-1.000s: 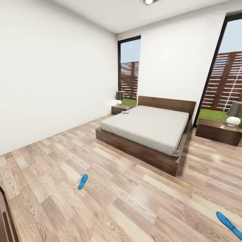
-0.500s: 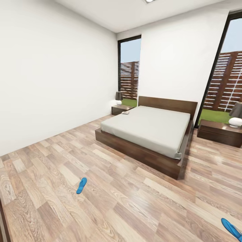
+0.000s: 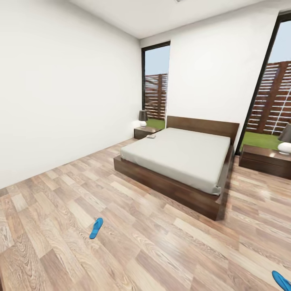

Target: In the bedroom, move the book from the bed onto either nightstand, and place the two sandals side by side next to the bed.

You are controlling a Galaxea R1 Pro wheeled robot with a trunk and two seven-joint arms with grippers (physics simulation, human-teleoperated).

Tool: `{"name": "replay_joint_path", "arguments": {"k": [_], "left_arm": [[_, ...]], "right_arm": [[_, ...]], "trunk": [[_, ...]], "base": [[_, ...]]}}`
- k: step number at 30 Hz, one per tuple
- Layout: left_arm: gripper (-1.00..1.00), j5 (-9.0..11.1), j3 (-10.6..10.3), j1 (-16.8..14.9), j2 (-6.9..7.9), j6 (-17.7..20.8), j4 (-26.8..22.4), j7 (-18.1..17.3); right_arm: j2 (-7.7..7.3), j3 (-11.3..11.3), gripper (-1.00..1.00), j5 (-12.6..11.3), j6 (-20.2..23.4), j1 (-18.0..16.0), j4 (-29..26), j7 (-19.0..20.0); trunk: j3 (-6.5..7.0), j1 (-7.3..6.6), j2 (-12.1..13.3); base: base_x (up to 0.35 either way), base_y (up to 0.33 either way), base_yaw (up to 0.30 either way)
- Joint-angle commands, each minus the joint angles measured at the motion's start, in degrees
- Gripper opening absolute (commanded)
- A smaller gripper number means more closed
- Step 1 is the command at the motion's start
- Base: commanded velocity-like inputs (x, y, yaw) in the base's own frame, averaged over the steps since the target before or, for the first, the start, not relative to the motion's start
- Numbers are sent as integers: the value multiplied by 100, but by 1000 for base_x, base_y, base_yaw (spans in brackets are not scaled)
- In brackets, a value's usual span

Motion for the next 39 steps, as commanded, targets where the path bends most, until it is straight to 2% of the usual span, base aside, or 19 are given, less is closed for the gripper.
{"name": "replay_joint_path", "arguments": {"k": [1, 39], "left_arm": [[100, -8, -4, 7, 1, 46, -27, -6], [100, -8, -4, 7, 8, 46, -27, -7]], "right_arm": [[0, -5, 100, 2, -4, -2, 1, 3], [1, -5, 100, 2, -4, 1, 1, 3]], "trunk": [[-4, 2, -2], [-4, 2, -2]], "base": [[162, 0, 0], [162, 54, 0]]}}
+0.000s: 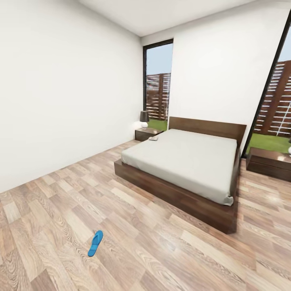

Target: In the bedroom, move the book from the bed onto either nightstand, and place the two sandals side by side next to the bed.

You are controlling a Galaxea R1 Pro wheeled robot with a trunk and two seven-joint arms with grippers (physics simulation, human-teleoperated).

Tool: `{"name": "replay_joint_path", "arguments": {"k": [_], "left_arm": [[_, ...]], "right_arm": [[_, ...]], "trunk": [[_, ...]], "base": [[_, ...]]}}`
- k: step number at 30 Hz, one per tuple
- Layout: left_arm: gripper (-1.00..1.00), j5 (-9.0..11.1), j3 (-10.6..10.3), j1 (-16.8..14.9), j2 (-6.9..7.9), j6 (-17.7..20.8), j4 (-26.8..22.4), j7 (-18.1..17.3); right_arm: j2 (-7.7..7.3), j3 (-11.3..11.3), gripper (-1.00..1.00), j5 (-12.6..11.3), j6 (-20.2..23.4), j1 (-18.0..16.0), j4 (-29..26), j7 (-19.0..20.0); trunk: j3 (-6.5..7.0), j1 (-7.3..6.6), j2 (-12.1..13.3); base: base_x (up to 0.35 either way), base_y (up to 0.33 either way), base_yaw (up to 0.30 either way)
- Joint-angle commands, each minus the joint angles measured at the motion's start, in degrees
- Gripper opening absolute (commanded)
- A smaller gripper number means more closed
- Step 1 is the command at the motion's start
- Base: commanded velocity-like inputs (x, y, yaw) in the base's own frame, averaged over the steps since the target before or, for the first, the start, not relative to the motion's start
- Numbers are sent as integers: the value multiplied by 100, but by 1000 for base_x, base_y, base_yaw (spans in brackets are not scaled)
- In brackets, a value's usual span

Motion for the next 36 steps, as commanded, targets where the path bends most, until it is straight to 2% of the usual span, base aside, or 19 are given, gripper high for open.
{"name": "replay_joint_path", "arguments": {"k": [1, 36], "left_arm": [[100, -8, -4, 7, 1, 45, -27, -6], [100, -8, -6, 7, 3, 45, -27, -5]], "right_arm": [[0, -5, 100, 2, -4, 0, 1, 2], [0, -5, 100, 2, 5, -3, 1, 0]], "trunk": [[-4, 2, -2], [-4, 2, -2]], "base": [[162, 72, 0], [162, 71, 0]]}}
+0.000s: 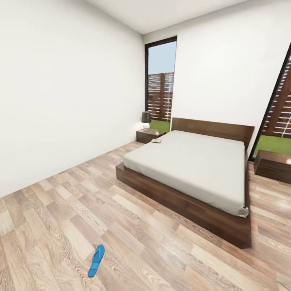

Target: In the bedroom, move the book from the bed onto either nightstand, and place the two sandals side by side next to the bed.

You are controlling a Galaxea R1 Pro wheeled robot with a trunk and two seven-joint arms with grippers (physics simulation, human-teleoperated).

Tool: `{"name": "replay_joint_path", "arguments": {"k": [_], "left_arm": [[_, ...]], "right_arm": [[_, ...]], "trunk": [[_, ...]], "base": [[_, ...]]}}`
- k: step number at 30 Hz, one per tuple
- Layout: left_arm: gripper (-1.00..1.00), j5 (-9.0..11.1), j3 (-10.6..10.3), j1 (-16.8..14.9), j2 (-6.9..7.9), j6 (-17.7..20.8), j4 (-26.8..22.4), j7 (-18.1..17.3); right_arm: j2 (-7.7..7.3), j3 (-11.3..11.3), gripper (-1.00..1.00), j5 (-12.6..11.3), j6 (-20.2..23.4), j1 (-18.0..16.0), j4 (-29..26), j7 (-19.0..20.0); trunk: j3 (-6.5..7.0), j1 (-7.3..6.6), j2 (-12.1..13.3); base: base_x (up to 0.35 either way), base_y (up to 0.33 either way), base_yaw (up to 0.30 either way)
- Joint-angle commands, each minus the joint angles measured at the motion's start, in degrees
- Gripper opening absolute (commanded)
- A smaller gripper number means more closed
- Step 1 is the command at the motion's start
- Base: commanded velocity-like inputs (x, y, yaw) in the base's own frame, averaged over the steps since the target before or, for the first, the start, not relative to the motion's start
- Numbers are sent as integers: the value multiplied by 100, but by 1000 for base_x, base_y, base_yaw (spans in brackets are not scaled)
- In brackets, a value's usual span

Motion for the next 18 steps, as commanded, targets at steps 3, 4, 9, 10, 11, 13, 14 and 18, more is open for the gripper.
{"name": "replay_joint_path", "arguments": {"k": [3, 4, 9, 10, 11, 13, 14, 18], "left_arm": [[100, -8, -3, 7, 1, 45, -27, -5], [100, -8, -3, 7, 1, 45, -27, -5], [100, -8, -3, 7, 1, 45, -27, -4], [100, -8, -3, 7, 1, 45, -27, -4], [100, -8, -3, 7, 1, 45, -27, -4], [100, -8, -3, 7, 1, 45, -27, -4], [100, -8, -3, 7, 1, 45, -27, -4], [100, -8, -3, 7, 1, 45, -27, -5]], "right_arm": [[0, -5, 100, 2, -3, -3, 1, 3], [0, -5, 100, 2, -3, -3, 1, 4], [2, -5, 100, 2, -3, -1, 1, 7], [1, -5, 100, 2, -3, 0, 1, 7], [1, -5, 100, 2, -3, -1, 1, 6], [1, -5, 100, 2, -3, -2, 1, 8], [1, -5, 100, 2, -3, -1, 1, 6], [1, -5, 100, 2, -3, -1, 1, 9]], "trunk": [[-4, 2, -2], [-4, 2, -2], [-4, 2, -2], [-4, 2, -2], [-4, 2, -2], [-4, 2, -2], [-4, 2, -2], [-4, 2, -2]], "base": [[162, 72, 0], [162, 72, 0], [162, 72, 0], [162, 72, 0], [162, 72, 0], [162, 72, 0], [162, 72, 0], [162, 72, 0]]}}
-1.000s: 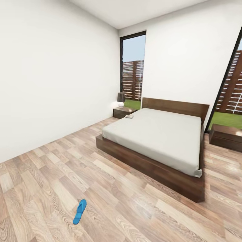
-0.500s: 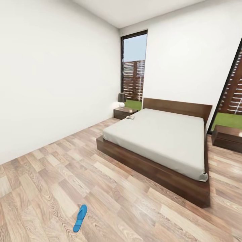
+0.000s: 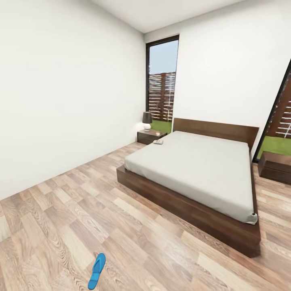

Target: In the bedroom, move the book from the bed onto either nightstand, and place the two sandals side by side next to the bed.

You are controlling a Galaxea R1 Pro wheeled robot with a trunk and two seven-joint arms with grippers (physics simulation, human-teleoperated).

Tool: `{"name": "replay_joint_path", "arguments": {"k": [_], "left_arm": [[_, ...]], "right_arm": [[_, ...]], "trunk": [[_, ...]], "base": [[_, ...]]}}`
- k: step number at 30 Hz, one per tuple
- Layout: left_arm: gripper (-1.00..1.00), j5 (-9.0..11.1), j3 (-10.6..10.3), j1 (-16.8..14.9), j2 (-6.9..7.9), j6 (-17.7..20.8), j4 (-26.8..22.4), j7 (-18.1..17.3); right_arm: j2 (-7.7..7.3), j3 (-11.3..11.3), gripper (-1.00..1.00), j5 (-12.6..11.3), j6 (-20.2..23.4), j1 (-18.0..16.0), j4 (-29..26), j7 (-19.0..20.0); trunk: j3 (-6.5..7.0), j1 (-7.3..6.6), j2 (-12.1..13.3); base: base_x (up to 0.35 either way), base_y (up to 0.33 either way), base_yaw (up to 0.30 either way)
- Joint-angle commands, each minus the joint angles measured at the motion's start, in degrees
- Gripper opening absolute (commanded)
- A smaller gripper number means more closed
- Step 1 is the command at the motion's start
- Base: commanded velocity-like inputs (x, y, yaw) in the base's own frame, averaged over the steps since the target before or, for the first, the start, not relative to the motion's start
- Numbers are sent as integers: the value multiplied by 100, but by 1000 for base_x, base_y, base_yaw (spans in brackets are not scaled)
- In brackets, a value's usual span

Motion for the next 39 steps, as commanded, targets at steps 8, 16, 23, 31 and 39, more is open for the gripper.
{"name": "replay_joint_path", "arguments": {"k": [8, 16, 23, 31, 39], "left_arm": [[100, -8, -4, 7, 1, 45, -27, -5], [100, -7, -4, 7, 1, 45, -27, -6], [100, -7, -4, 7, 1, 45, -27, -7], [100, -8, -4, 7, 1, 45, -27, -7], [100, -8, -4, 7, 1, 45, -27, -7]], "right_arm": [[1, -4, 100, 2, 4, 1, 1, 2], [2, -3, 100, 2, 5, -1, 1, 4], [1, 2, 100, 2, -1, 0, 1, 4], [2, 3, 100, 8, -3, -3, 1, 4], [7, 4, 100, 6, -3, 1, 1, 4]], "trunk": [[-4, 2, -2], [-4, 2, -2], [-4, 2, -2], [-4, 2, -2], [-4, 2, -2]], "base": [[162, 72, 0], [162, 72, 0], [162, 72, 0], [162, 72, -1], [162, 72, -51]]}}
